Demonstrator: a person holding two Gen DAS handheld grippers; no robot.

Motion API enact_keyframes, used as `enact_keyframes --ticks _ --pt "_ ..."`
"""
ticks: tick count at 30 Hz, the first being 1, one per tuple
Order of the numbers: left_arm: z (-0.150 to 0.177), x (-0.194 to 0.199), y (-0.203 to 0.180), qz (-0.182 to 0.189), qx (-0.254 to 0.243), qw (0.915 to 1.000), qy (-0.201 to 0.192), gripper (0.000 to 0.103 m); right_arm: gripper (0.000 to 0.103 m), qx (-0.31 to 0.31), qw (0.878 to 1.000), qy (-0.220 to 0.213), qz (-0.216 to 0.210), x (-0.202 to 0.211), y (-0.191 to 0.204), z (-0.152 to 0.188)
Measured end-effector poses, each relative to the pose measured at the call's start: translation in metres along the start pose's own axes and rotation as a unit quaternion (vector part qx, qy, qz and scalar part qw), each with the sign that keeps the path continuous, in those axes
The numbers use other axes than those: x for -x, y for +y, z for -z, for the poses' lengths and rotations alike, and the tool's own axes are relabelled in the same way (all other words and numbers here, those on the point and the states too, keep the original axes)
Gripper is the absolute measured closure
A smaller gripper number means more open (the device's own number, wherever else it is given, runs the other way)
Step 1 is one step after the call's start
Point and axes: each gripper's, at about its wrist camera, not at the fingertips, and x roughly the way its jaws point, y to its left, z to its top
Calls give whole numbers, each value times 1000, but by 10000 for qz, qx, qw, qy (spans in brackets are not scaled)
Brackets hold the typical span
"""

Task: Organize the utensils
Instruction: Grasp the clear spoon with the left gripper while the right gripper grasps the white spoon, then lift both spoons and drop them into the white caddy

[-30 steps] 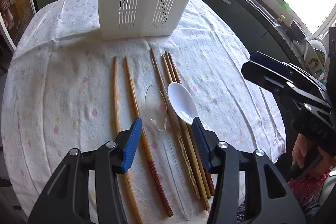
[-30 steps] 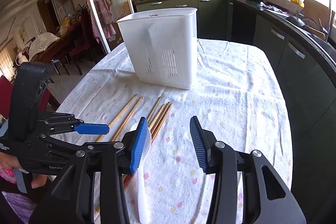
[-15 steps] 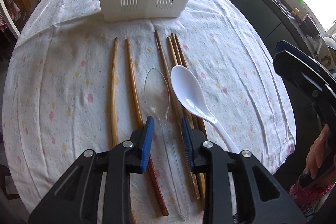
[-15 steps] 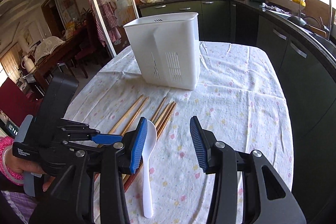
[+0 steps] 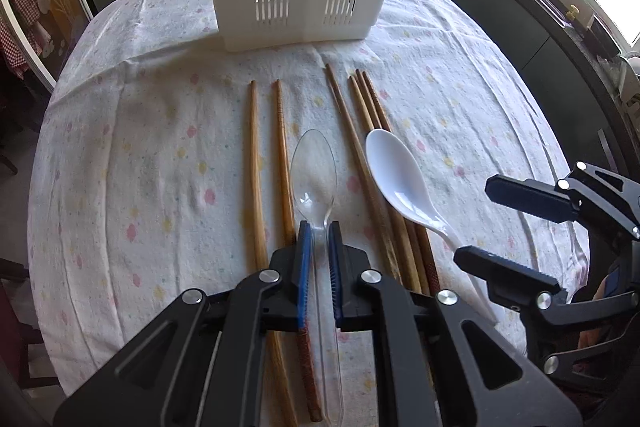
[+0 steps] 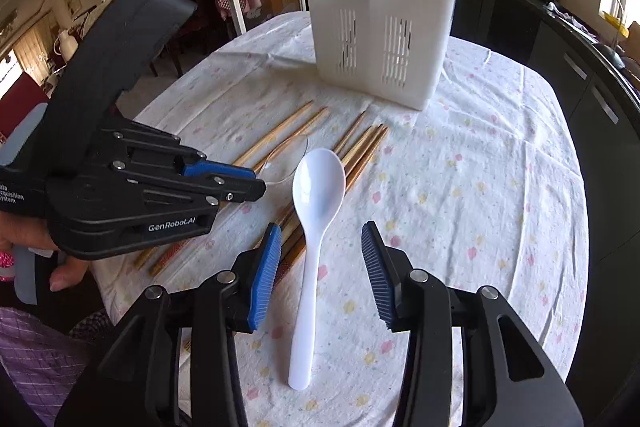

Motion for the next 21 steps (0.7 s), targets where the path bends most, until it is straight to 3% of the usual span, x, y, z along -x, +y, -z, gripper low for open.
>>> enact_keyframes --ticks 7,13,17,21 --pt "8 5 3 87 -100 9999 9 94 74 85 9985 549 20 -27 4 -11" --pt "4 1 -2 126 -195 9997 -6 94 89 -161 9958 825 -370 -38 -4 -16" --pt "4 2 -2 227 -151 9996 -49 94 89 -389 9965 638 -375 -33 -13 -14" --pt "3 24 2 471 -74 9981 -398 95 89 -746 9956 -40 -570 -5 -27 -12"
